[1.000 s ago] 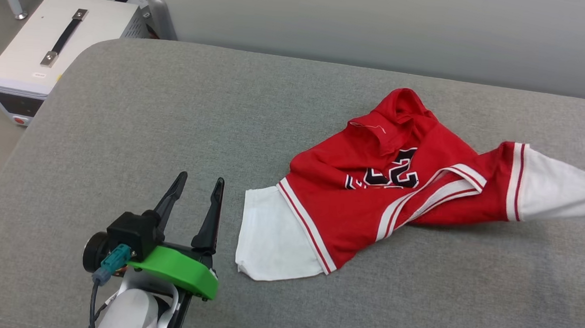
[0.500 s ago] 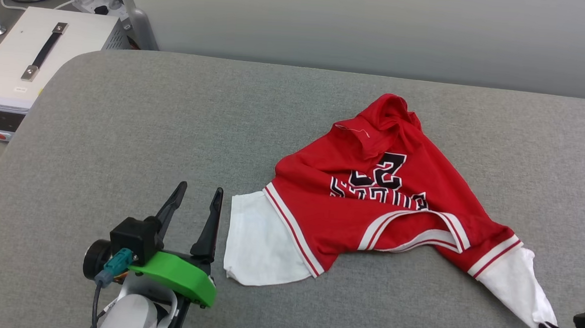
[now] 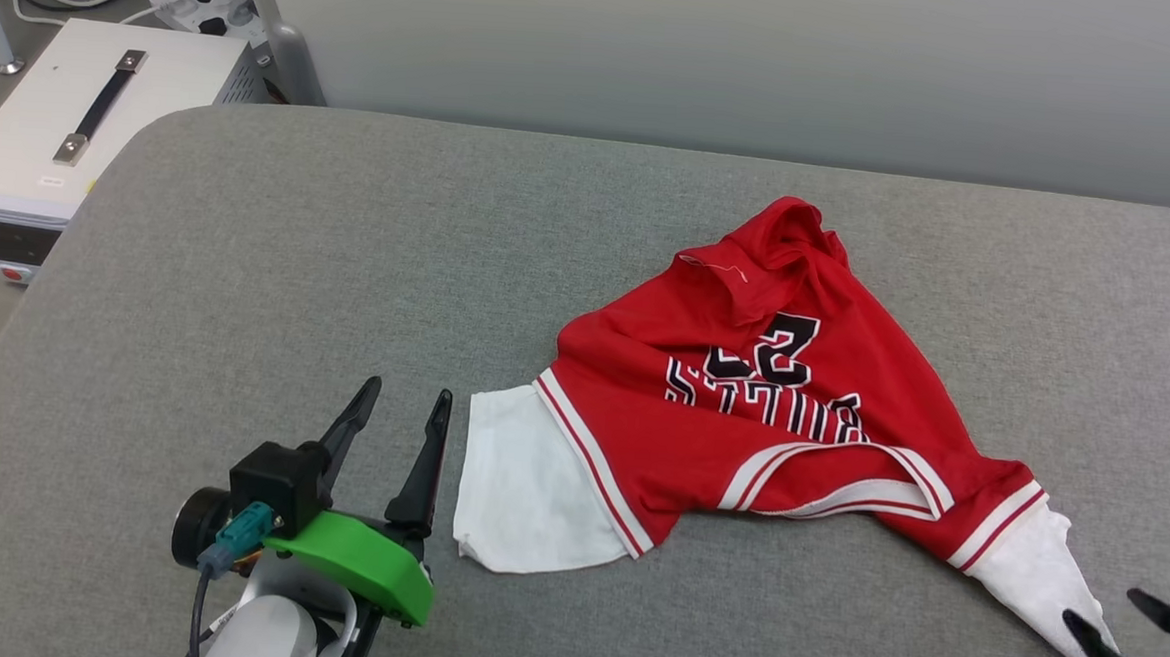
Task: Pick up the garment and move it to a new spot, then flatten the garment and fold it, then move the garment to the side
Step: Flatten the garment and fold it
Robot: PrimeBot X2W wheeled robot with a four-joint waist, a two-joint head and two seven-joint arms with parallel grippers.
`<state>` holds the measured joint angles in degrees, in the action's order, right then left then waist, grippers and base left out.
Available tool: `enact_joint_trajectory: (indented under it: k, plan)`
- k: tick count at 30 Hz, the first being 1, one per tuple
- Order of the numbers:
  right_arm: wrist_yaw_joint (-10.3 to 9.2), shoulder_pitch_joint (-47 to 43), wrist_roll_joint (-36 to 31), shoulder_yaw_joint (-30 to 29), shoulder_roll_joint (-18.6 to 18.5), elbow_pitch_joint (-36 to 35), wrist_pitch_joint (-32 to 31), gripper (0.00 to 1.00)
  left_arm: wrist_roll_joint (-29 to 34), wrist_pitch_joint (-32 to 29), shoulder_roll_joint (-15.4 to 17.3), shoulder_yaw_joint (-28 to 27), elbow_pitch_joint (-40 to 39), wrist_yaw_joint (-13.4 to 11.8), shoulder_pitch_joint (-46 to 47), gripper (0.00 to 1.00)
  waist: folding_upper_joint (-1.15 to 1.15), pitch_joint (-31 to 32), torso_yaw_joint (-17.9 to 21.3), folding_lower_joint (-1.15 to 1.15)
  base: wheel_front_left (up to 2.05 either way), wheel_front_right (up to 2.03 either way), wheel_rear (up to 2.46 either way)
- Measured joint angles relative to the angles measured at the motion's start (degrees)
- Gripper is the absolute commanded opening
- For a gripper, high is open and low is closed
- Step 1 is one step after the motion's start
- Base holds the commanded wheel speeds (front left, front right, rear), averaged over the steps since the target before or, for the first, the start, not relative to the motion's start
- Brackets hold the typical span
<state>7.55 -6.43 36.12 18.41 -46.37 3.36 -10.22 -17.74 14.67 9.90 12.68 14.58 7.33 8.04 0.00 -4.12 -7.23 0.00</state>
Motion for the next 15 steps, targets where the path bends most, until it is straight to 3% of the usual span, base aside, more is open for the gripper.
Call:
enact_joint_trajectory:
  k: [7, 15]
  plan:
    - [-0.01, 3.77, 5.95, -10.17, 2.63, -2.45, -11.61, 1.00, -0.10, 0.00, 0.08, 0.19, -0.05, 0.00, 0.07, 1.00, 0.00, -0.83, -0.16, 0.00, 0.00, 0.00, 0.00]
    - [-0.01, 11.77, 1.87, -14.78, 10.57, 3.60, -28.29, 1.00, -0.45, 0.00, -0.03, 1.22, -0.01, 0.00, 1.37, 1.00, 0.00, -3.73, -1.32, 0.00, 0.00, 0.00, 0.00]
